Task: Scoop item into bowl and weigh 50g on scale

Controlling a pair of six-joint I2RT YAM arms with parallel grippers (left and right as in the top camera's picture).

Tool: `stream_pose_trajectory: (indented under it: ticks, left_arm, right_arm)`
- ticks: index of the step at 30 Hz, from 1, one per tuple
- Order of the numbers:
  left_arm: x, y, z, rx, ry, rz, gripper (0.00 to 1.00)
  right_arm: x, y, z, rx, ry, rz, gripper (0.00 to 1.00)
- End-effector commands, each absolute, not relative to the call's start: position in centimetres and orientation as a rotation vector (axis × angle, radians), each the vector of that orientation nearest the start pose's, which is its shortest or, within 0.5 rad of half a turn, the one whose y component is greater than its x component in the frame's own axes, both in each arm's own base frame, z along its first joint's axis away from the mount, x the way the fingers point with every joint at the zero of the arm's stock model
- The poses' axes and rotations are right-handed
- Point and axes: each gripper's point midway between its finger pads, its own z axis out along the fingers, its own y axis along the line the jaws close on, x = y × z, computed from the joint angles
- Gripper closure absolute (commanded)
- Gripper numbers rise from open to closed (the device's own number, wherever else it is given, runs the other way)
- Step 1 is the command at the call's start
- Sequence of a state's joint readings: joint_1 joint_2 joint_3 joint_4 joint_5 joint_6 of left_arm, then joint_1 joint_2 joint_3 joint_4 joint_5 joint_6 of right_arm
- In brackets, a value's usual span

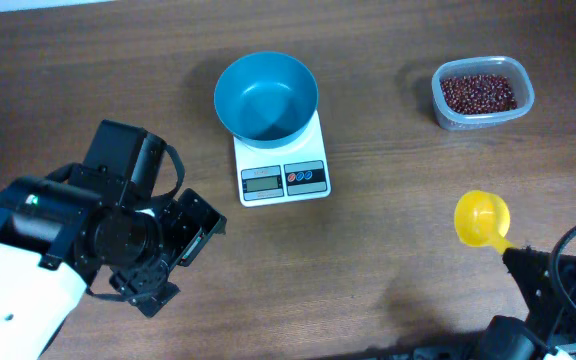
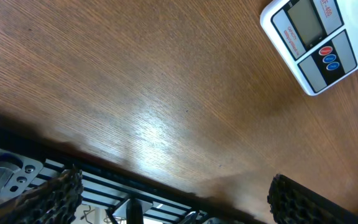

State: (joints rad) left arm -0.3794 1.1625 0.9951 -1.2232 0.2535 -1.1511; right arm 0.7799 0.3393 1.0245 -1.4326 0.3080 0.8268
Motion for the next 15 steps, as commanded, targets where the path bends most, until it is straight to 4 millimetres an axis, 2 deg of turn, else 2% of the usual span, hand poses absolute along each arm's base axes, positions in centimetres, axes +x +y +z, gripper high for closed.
stream_pose_trajectory:
  ticks: [1, 3, 11, 15]
  left_arm:
    - [18.0, -11.7, 13.9, -1.143, 2.927, -0.48, 0.01]
    - [18.0, -11.7, 13.9, -1.143, 2.927, -0.48, 0.01]
    - [18.0, -11.7, 13.9, -1.143, 2.927, -0.48, 0.01]
    - [19.7, -12.0, 14.2, -1.114, 2.861, -0.523, 0.01]
  right_arm:
    - [11.0, 1.4, 25.4, 0.243, 2.243, 0.403, 0.96]
    - [11.3, 0.2, 25.6, 0.271, 2.218, 0.328, 0.96]
    - [11.4, 0.0, 25.6, 0.276, 2.211, 0.317, 0.96]
    - [11.4, 0.0, 25.6, 0.277, 2.21, 0.315, 0.95]
